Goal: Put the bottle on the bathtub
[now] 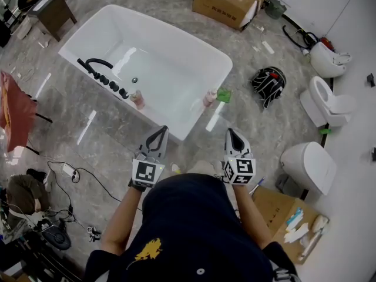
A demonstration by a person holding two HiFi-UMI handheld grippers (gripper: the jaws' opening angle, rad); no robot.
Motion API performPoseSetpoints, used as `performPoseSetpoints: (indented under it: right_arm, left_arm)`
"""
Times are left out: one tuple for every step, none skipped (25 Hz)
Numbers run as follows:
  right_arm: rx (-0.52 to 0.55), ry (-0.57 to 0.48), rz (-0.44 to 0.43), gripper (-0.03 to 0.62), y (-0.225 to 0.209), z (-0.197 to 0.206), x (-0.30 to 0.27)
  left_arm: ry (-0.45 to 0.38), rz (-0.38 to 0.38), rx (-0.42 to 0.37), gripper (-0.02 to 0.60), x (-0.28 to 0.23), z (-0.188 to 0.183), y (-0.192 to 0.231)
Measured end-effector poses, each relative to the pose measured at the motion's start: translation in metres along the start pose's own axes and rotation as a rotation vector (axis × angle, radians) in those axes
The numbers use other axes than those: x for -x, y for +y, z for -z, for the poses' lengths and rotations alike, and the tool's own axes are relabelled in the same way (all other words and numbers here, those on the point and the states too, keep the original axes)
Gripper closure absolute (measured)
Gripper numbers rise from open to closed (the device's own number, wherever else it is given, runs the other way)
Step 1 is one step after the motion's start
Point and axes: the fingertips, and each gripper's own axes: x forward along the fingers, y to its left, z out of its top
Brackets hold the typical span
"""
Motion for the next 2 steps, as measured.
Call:
performPoseSetpoints:
  right_arm:
    - [0.000, 0.000, 0.000, 0.592, 0.0000, 0.0007, 0.0006]
    - [-0.001, 0.001, 0.000, 0.593, 0.0000, 0.0015, 0.0013]
  left_arm:
    - [-0.006, -0.002, 0.002, 0.563, 0.0004, 0.0012, -0.0006]
    - [-0.013, -0.003, 0.005, 0.563, 0.0008, 0.0019, -0.0013]
